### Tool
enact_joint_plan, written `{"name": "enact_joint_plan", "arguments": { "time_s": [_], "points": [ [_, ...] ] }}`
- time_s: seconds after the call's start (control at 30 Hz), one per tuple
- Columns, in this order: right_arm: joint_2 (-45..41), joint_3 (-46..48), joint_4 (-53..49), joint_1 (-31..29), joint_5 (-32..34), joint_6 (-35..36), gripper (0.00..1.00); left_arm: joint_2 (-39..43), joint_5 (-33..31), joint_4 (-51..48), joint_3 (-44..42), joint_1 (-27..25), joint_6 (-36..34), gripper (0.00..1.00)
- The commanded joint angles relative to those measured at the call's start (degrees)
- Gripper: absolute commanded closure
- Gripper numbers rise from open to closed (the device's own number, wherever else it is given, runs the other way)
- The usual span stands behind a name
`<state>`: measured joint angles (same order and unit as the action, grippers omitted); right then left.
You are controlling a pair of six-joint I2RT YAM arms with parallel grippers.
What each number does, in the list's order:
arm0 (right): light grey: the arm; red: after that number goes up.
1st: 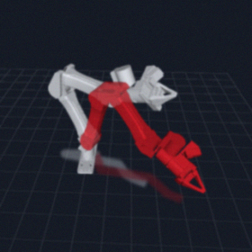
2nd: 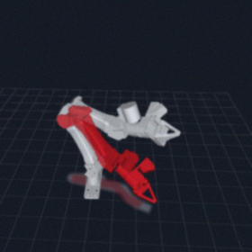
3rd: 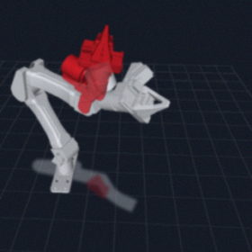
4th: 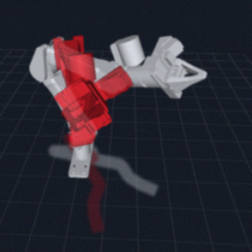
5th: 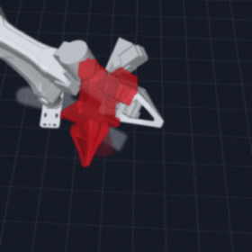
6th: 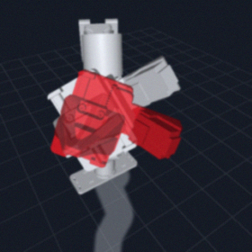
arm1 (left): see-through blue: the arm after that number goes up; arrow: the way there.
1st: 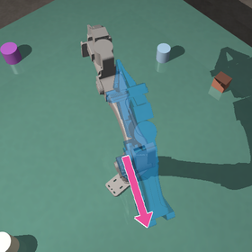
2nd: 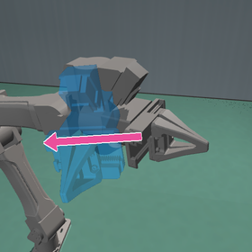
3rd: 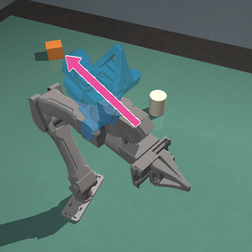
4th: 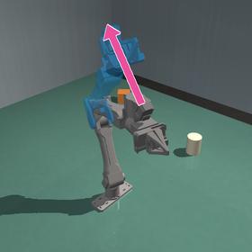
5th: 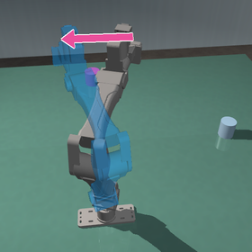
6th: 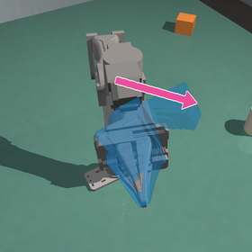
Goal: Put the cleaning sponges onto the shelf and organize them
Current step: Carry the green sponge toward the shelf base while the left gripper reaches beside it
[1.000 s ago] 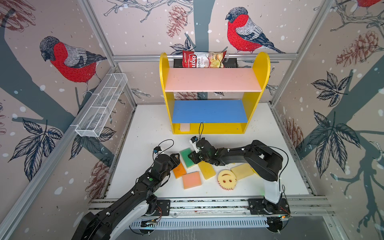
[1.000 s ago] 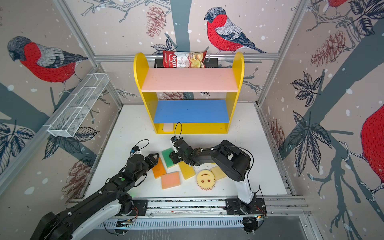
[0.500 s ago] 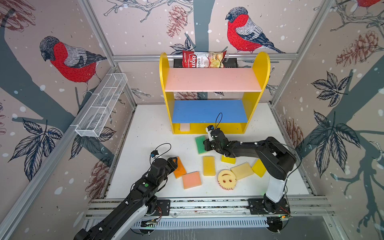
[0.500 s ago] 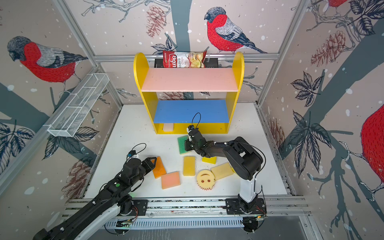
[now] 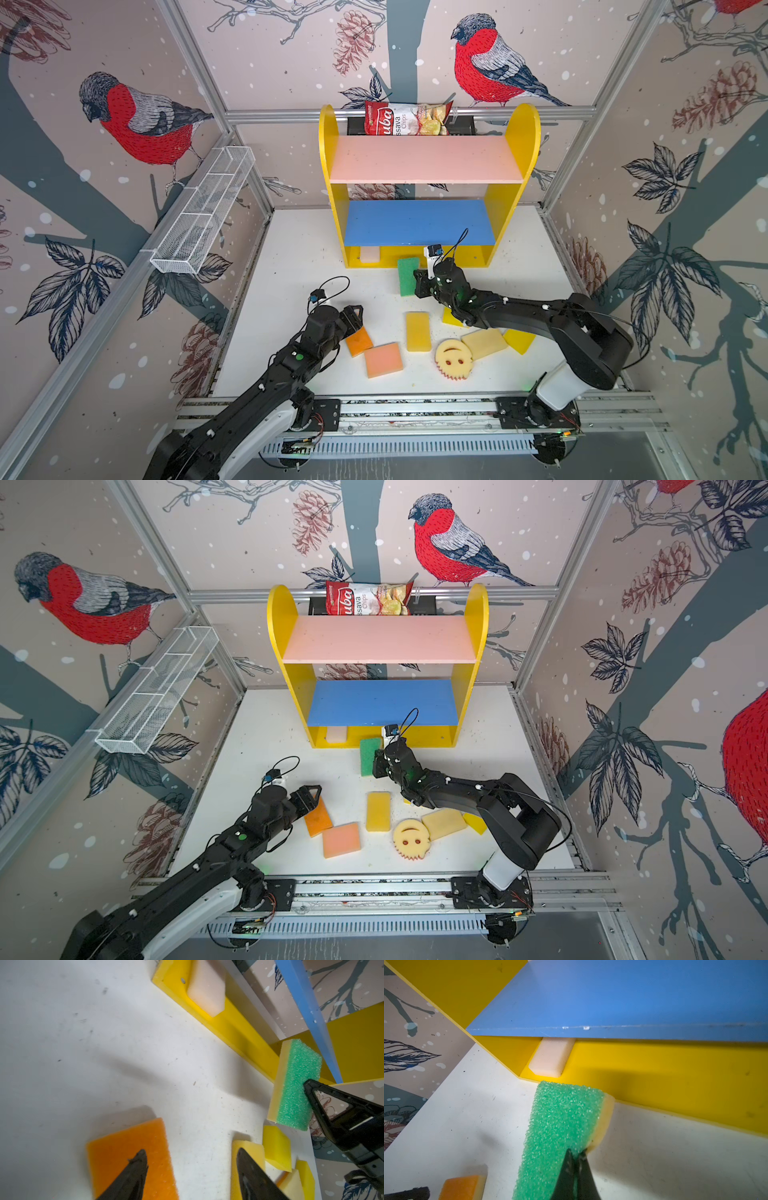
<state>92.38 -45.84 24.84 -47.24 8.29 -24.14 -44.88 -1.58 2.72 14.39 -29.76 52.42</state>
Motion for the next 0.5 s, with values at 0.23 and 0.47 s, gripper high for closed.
{"name": "enact_joint_plan", "arguments": {
  "time_s": [0.23,0.47],
  "points": [
    [-0.9,-0.8,2.9,-2.4,-15.3,-6.6,0.99,-13.1,11.8,23.2,3.6,-1.5,-3.4,0.32],
    [-1.2,-1.4,1.7,-5.4,-17.7,-8.0,0.99,-19.3,10.9,27.5,7.3,-5.0,-5.4,0.31]
  ]
}}
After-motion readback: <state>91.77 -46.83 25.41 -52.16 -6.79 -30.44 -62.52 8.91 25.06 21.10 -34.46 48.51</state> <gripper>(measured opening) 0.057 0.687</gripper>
